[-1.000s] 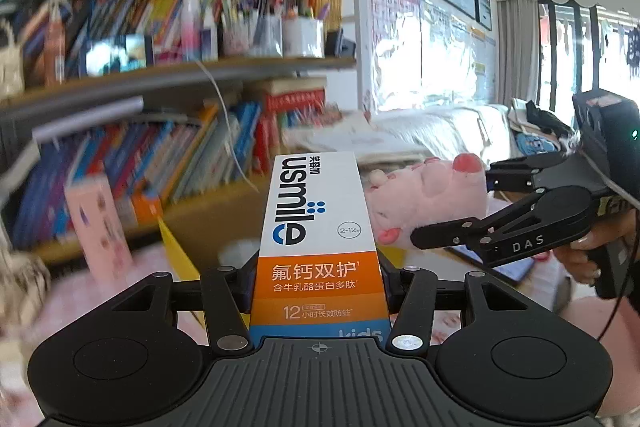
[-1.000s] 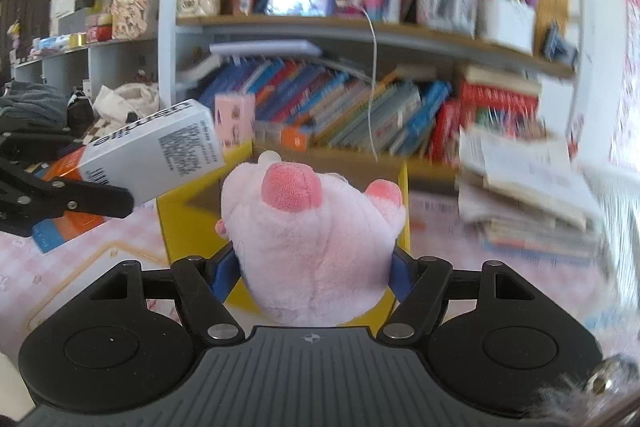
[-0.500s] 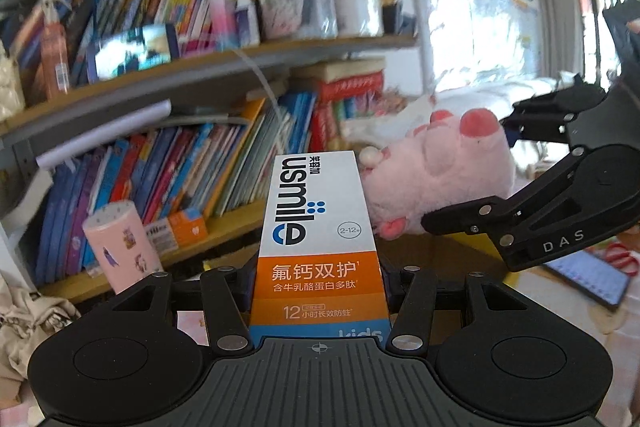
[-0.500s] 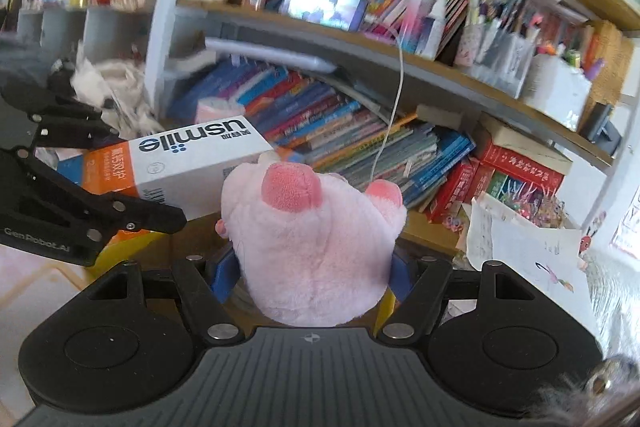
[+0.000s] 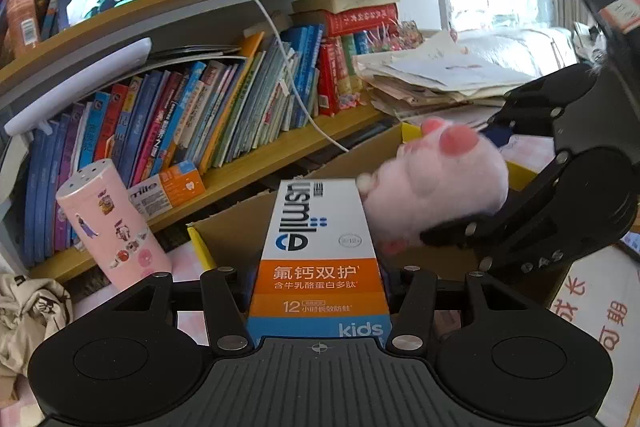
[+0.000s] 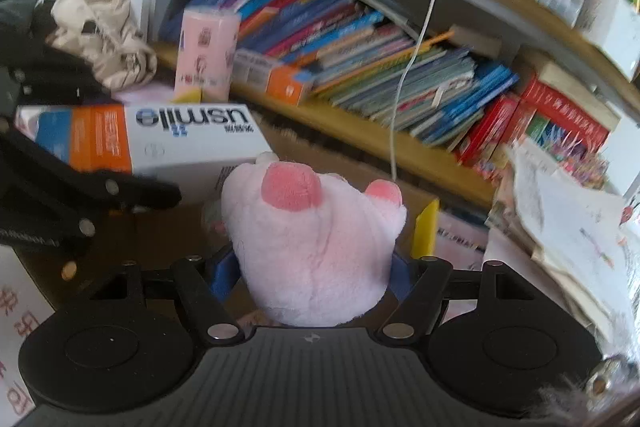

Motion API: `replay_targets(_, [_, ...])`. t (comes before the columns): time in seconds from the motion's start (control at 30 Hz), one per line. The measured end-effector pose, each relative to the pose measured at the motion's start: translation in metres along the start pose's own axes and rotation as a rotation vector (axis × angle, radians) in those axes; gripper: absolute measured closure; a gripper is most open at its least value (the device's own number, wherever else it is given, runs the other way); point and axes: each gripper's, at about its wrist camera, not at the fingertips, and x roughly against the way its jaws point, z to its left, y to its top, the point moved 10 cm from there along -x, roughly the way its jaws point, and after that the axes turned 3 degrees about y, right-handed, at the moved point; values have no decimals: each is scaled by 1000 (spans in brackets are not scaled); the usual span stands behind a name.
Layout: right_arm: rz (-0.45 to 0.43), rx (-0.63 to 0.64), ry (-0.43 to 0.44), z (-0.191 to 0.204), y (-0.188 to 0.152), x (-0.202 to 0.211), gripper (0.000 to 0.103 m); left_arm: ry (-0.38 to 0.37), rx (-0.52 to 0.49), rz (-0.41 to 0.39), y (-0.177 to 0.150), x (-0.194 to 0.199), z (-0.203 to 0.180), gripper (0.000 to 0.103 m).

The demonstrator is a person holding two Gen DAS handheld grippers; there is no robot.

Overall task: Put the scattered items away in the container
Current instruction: 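Open left tool dropping the toothpaste box in while right tool releases the pig inside, then withdraw both tools from the yellow box back over the desk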

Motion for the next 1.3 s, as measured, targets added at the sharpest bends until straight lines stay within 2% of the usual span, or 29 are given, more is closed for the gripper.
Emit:
replay_targets(0.17, [40, 14, 18, 8, -14, -11, 31, 25, -81, -1, -3, -2, -12, 50])
replay_targets(0.3, [30, 0, 27, 6, -14, -7, 26, 20, -94, 6, -5, -5, -16, 44])
replay_targets(0.37, [22, -2, 36, 8, -14, -5, 24, 19, -100, -14, -4, 0, -18, 33])
replay_targets(0.43, [11, -2, 30, 8, -13, -1, 24, 45, -111, -39, -2, 6, -19, 28])
replay_targets(0.53, [-8, -19, 34, 7, -11, 6, 22, 41, -128, -70, 0, 17, -23, 20])
replay_targets(0.77, [-65, -54, 29, 9, -7, 32, 20, 57, -191, -116, -3, 43, -38, 13])
replay_targets(1.0, [-156, -73, -2, 14, -4, 71, 18, 76, -141, -182, -4, 77, -40, 6])
replay_targets(1.3, [-213, -69, -12, 30, -23, 121, 16, 62, -105, -189, -33, 116, -39, 5])
